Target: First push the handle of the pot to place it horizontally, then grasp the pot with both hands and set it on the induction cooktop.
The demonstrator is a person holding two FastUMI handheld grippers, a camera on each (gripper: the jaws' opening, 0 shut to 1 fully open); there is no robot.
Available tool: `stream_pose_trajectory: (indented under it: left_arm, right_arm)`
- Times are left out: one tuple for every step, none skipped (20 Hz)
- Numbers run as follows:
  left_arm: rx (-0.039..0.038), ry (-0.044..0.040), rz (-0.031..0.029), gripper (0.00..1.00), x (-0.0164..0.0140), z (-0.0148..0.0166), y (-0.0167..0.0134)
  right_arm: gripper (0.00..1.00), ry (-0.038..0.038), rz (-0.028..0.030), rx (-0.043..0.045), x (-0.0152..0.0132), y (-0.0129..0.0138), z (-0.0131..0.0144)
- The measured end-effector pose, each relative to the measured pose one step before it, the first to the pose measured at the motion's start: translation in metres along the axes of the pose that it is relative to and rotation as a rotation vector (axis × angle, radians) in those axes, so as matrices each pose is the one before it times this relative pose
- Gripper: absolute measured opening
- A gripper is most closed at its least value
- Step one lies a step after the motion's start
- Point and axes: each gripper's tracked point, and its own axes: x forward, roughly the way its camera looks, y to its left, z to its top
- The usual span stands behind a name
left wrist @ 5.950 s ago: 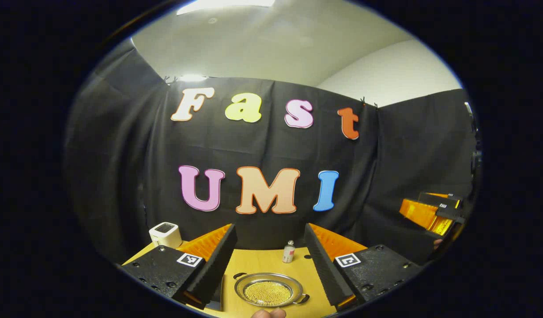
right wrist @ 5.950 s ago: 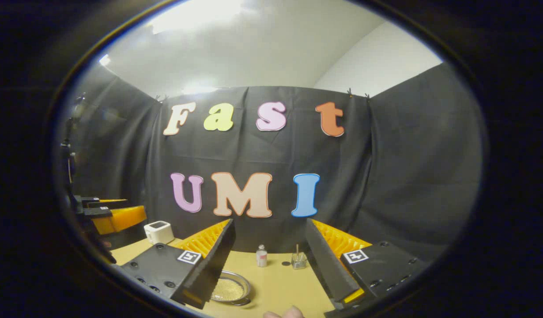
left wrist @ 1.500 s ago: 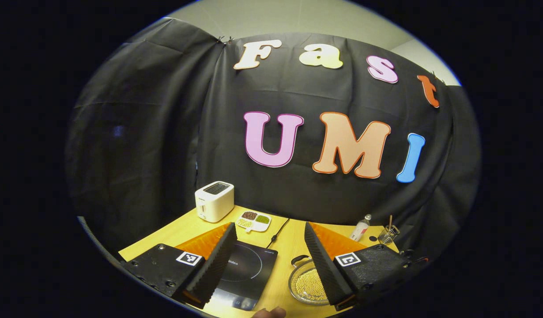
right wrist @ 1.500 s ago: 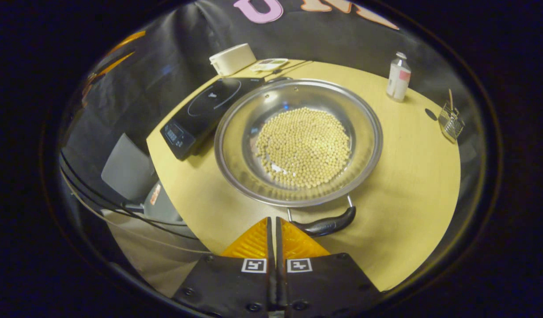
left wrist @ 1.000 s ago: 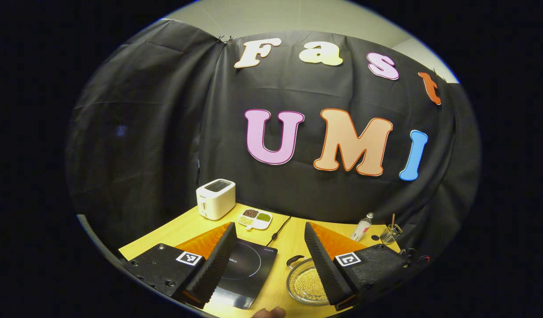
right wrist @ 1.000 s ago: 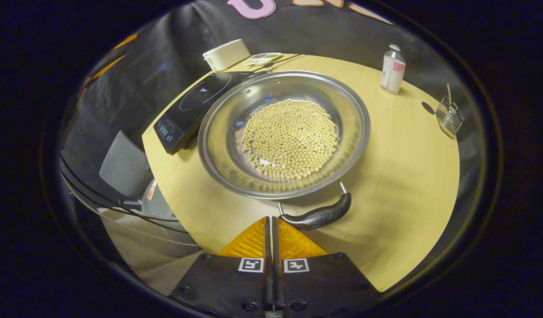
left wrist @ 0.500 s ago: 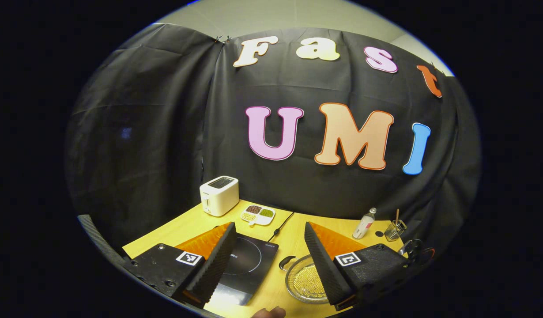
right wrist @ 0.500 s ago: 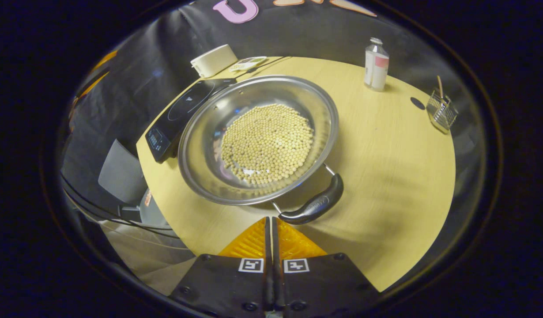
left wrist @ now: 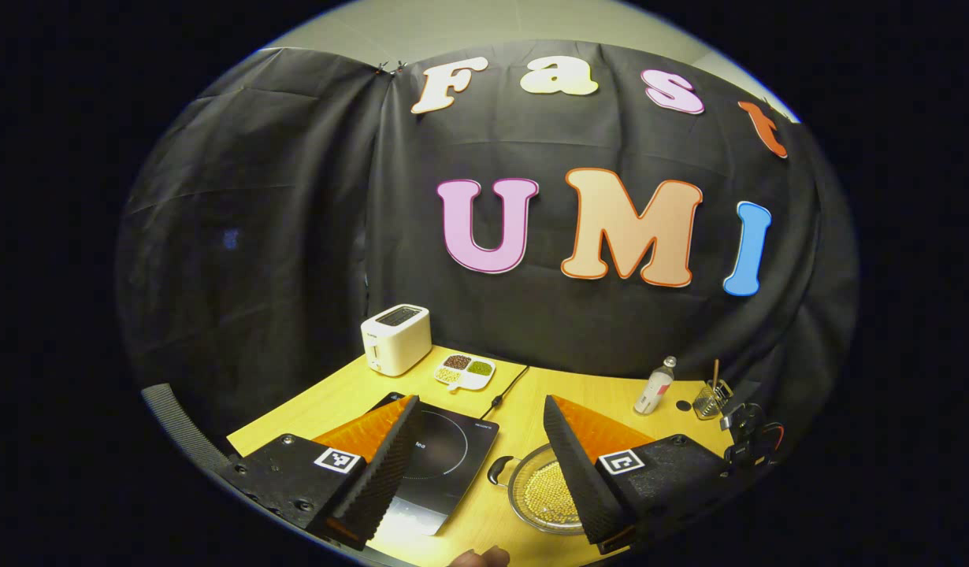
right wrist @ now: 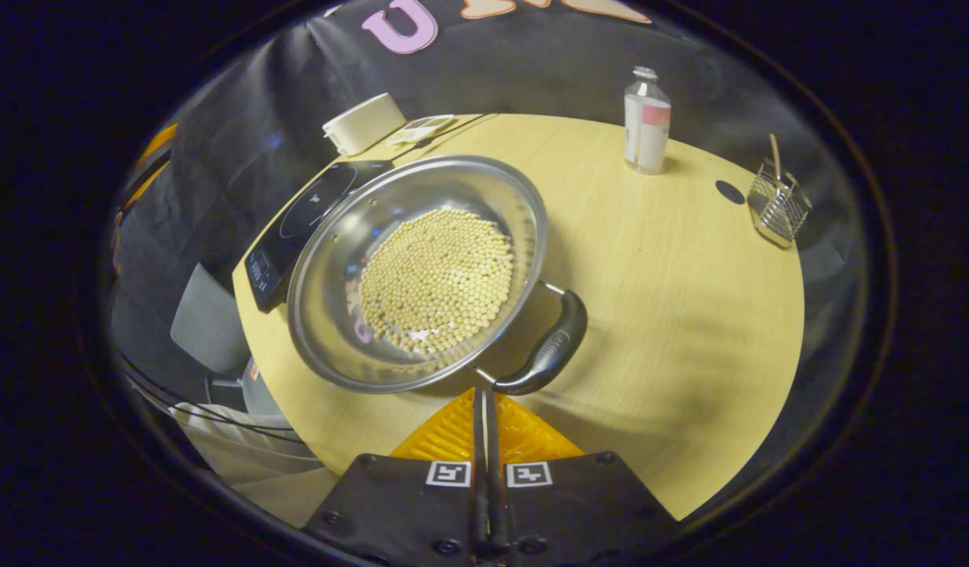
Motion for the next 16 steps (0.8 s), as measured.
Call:
stream_pose_trajectory:
  left_arm:
    - [0.00793,0.01174,-0.00535,0.94,0.00312,-0.00558,-0.00192]
    - [-0.00029,0.01445,-0.00886,0.94,0.00436,-0.00553,-0.00202]
    - [-0.00507,0.01814,-0.01734,0.94,0.00504,-0.0054,-0.00501]
    - [0.00163,0.02033,-0.02252,0.94,0.00702,-0.0053,-0.00538]
    - [0.01201,0.01328,-0.02125,0.94,0.00855,-0.00651,-0.00381]
    - [0.01712,0.02166,-0.01732,0.94,0.00954,-0.00715,-0.00103]
    - [0.01084,0.03324,-0.02143,0.94,0.00898,-0.01505,-0.0008]
    - [-0.00116,0.04648,-0.02504,0.95,0.01041,-0.01612,-0.0016]
    - [-0.00604,0.05661,-0.01929,0.95,0.00738,-0.01857,-0.00077]
    - [-0.00342,0.04154,-0.01282,0.95,0.0102,-0.01205,0.00213]
    - [-0.00001,0.03593,-0.00716,0.95,0.00948,-0.0104,0.00257]
    - [0.00469,0.01689,-0.0094,0.96,0.00921,-0.00488,0.0024]
    - [0.00799,0.01807,-0.01376,0.96,0.01025,-0.00484,0.00109]
    - [0.00882,0.01806,-0.01216,0.96,0.00862,-0.00373,0.00233]
    - [0.00471,0.02007,-0.01587,0.96,0.00821,-0.00434,0.00162]
    - [-0.00037,0.01465,-0.0146,0.96,0.00868,-0.00275,0.00134]
  right_arm:
    - [0.0,-0.00895,-0.01148,0.01036,-0.00038,-0.0043,0.00215]
    - [0.0,-0.00708,-0.01408,0.01206,0.00049,-0.00443,0.00337]
    - [0.0,-0.00529,-0.00946,0.01604,0.00144,-0.00432,0.00342]
    - [0.02,-0.00495,-0.00072,0.01485,0.00004,-0.00013,0.00305]
    - [0.0,-0.00349,-0.00991,0.00801,-0.00219,-0.00086,-0.00012]
    - [0.0,-0.00376,-0.01901,0.00521,-0.00241,-0.00219,0.00101]
    - [0.02,-0.01347,-0.03002,0.01142,-0.00438,-0.00356,0.00168]
    - [0.02,-0.01991,-0.02645,0.02071,-0.00435,-0.0018,0.00452]
    - [0.02,-0.02156,-0.02774,0.02748,-0.00359,-0.00154,0.00504]
    - [0.02,-0.02033,-0.02645,0.03561,-0.00398,-0.00208,0.00735]
    - [0.02,-0.01477,-0.02198,0.04092,-0.00103,-0.00134,0.00502]
    - [0.05,-0.01391,-0.0399,0.0467,-0.00123,-0.00429,0.00624]
    - [0.08,-0.01379,-0.01469,0.04948,0.00062,0.00033,0.00605]
    - [0.14,-0.01908,-0.02535,0.04303,0.00432,-0.00073,0.00863]
    - [0.17,-0.00349,-0.01894,0.03799,0.00296,0.00122,0.00508]
    - [0.33,-0.00434,-0.00905,0.02812,0.00321,0.00186,0.00307]
